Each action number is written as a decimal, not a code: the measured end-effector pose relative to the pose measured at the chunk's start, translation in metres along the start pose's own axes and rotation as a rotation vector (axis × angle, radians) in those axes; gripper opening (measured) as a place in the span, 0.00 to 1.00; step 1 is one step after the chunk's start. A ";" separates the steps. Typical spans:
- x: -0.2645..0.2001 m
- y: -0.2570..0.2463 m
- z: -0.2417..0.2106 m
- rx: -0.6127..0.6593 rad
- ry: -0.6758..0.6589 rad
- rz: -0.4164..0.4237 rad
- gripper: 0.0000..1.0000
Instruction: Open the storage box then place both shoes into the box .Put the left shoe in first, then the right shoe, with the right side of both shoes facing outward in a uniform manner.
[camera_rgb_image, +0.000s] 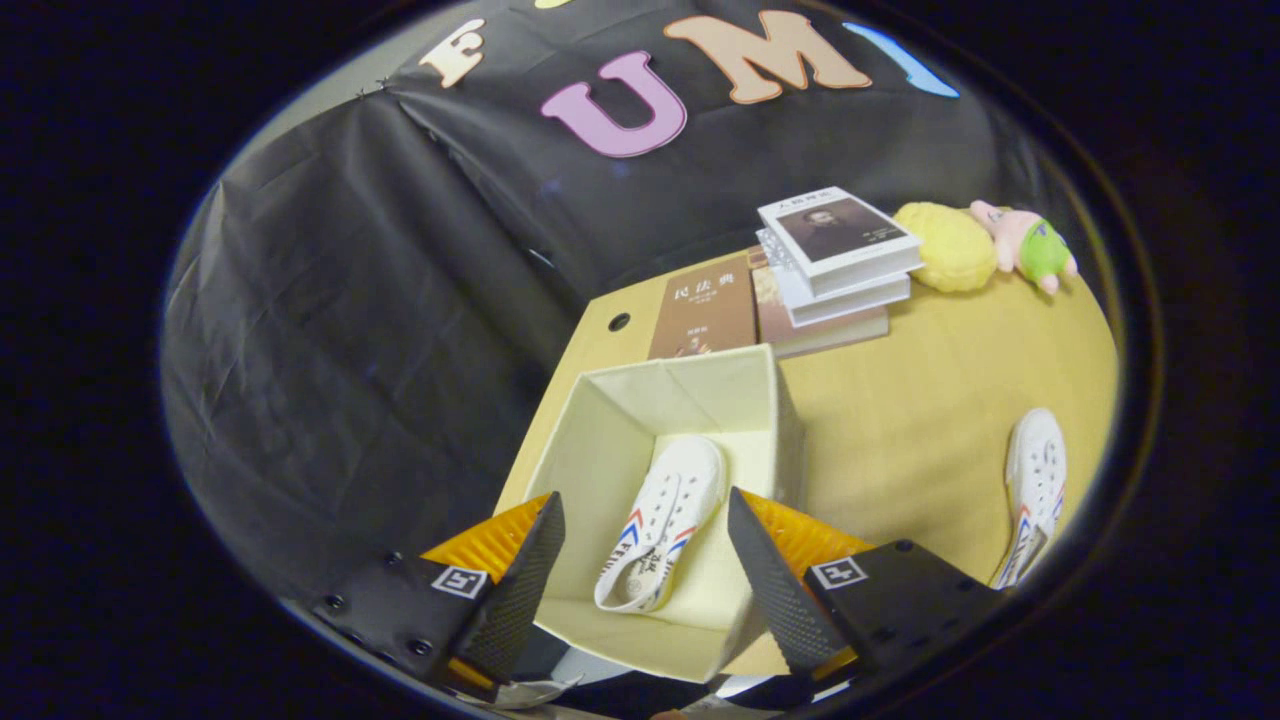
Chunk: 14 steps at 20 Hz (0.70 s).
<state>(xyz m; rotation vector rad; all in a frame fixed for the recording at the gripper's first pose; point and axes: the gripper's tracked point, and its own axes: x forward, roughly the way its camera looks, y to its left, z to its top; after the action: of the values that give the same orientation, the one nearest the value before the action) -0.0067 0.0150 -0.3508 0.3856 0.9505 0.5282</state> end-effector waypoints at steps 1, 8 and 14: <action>-0.007 -0.010 0.006 0.000 -0.016 -0.007 1.00; -0.053 -0.096 0.031 -0.003 -0.095 -0.120 1.00; -0.086 -0.176 0.033 -0.083 -0.102 -0.278 1.00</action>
<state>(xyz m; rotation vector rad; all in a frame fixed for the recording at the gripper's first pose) 0.0252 -0.1804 -0.3697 0.1991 0.8637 0.2909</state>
